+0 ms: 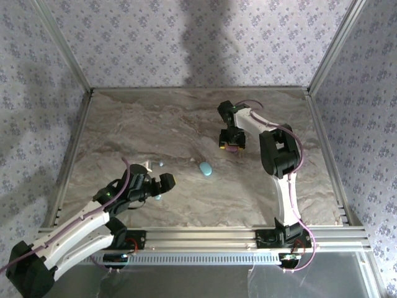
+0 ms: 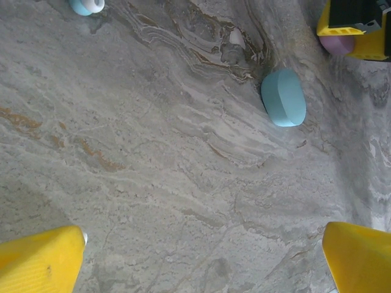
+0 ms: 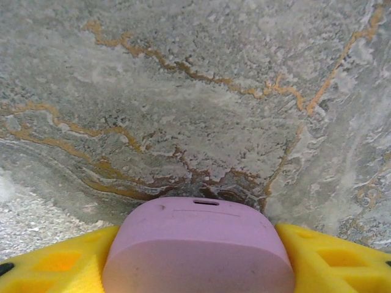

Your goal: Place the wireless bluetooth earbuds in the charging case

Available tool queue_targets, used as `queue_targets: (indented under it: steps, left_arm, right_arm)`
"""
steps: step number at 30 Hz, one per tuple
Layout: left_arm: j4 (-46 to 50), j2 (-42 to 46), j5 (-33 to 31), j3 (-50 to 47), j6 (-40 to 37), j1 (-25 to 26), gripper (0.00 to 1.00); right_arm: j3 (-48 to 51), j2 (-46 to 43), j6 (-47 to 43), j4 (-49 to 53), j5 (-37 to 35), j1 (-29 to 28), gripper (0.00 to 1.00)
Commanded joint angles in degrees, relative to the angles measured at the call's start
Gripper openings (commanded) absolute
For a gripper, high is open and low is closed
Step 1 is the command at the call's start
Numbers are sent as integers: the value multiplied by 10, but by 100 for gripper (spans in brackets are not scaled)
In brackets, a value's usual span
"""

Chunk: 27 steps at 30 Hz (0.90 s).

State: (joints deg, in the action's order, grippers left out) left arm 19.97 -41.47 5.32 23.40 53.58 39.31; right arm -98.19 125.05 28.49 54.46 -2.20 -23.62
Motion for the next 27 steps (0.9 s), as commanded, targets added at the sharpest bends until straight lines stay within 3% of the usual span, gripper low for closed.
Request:
queue_targets:
  steps: [1,7,14,27]
  left_arm:
    - [14,-7,7,29,-11,-1,100]
    - [56,-5,5,62,-27,-1,100]
    - [120,19,14,122,-66,-3,100]
    - [152,68,16,139,-65,-5,100]
  right_arm:
    - [-11,9,-15,14,-1,3,69]
    - [12,-43,-23,19,8,3,82]
    - [86,-189,-18,26,10,-17,100]
    - [235,-445,-59,18,70,-37,100]
